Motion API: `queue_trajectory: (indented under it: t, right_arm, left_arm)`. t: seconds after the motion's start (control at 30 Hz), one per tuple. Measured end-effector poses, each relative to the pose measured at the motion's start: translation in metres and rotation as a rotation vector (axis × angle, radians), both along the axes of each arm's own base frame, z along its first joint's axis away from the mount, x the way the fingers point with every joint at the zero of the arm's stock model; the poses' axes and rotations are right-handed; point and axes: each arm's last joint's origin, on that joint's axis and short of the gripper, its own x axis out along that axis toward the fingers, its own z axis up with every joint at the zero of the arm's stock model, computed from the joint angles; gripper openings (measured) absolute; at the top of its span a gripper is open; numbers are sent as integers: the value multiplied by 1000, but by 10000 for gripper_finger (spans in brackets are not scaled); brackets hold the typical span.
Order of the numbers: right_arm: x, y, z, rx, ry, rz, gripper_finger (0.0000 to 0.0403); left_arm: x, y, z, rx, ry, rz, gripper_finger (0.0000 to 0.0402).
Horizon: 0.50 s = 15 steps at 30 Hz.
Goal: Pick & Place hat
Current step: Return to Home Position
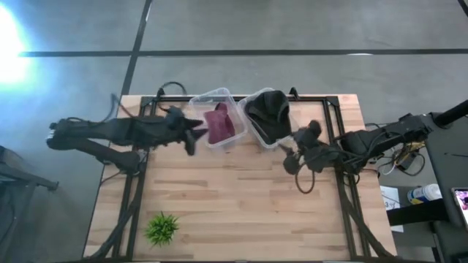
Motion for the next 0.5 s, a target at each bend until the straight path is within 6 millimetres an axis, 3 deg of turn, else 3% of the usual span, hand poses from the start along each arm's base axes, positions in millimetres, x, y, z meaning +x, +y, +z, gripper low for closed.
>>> queue_trajectory:
  t: [0.13,0.27,0.37,0.5]
  right_arm:
    - [-16,-7,9,-43,-12,-30,233]
    - [-25,-10,11,-56,-46,-7,233]
    - [-32,-15,-1,-32,-82,-25,233]
    - [-47,-20,-34,58,-166,-79,233]
  left_arm:
    - [-29,0,2,-81,-29,-22,190]
    - [-42,-7,-10,5,-25,-307,190]
    - [-47,-7,-28,7,-120,-376,190]
    - [-50,-8,-68,5,-223,-421,190]
